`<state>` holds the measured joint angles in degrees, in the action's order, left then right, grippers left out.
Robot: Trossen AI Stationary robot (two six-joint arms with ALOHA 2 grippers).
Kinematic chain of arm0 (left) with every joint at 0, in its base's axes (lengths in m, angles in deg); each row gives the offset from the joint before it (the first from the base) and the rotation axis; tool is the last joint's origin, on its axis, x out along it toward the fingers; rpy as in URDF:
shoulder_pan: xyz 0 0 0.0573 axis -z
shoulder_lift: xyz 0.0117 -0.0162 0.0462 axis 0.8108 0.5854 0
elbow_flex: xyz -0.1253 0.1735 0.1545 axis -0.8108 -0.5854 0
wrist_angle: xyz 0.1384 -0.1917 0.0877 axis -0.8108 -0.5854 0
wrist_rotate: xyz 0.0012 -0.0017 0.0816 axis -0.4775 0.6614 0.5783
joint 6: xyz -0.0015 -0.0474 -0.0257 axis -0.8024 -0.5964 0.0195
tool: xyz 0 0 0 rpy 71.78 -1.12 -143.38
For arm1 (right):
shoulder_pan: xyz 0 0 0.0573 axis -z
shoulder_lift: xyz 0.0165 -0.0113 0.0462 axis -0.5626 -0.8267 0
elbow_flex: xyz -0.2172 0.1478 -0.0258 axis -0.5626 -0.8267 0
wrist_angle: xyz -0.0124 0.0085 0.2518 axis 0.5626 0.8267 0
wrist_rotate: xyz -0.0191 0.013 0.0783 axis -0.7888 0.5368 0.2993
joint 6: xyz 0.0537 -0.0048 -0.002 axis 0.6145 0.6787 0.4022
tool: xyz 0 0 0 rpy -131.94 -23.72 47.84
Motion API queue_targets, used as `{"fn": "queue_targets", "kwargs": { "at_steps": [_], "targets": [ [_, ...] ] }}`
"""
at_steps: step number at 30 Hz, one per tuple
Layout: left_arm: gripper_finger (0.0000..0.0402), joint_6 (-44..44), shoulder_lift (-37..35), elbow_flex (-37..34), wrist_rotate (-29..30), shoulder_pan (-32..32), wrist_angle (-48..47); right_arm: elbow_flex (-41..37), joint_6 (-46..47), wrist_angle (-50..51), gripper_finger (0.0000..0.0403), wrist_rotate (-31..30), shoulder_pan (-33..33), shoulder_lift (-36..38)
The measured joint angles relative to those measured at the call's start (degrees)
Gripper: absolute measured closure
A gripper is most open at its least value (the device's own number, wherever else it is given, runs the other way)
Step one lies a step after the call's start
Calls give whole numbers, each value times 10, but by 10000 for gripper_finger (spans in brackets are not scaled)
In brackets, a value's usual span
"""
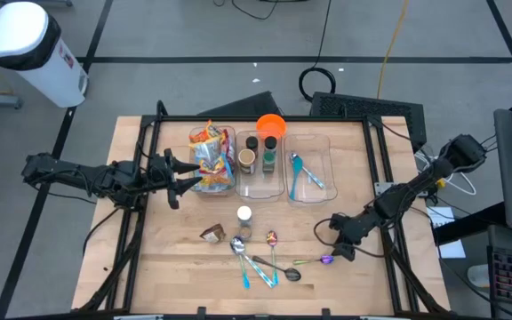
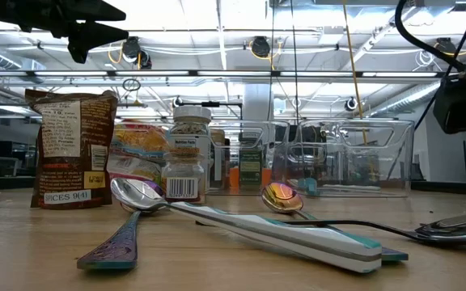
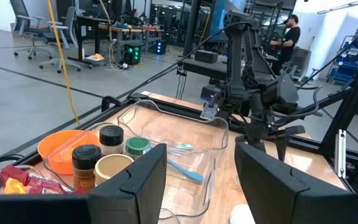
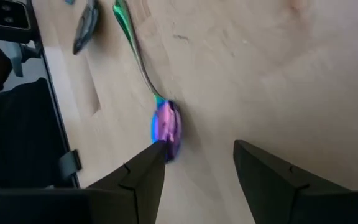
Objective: Pick & Place Food Item
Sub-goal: Put the right purple spoon into the right transparent bin
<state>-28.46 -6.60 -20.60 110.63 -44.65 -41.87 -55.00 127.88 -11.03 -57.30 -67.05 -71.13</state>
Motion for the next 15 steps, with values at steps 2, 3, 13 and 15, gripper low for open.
{"fn": "queue_targets", "kwargs": {
  "at_steps": [2, 3, 13, 15],
  "targets": [
    [204, 0, 0, 0, 0, 0, 0, 0, 0, -21, 220, 0, 0, -16],
    [204, 0, 0, 0, 0, 0, 0, 0, 3, -34, 220, 3, 0, -26],
    [204, -3, 0, 0, 0, 0, 0, 2, 15, -57, 223, 48, 3, -70],
    [204, -9, 0, 0, 0, 0, 0, 2, 20, -56, 234, 54, 3, -71]
  ]
}}
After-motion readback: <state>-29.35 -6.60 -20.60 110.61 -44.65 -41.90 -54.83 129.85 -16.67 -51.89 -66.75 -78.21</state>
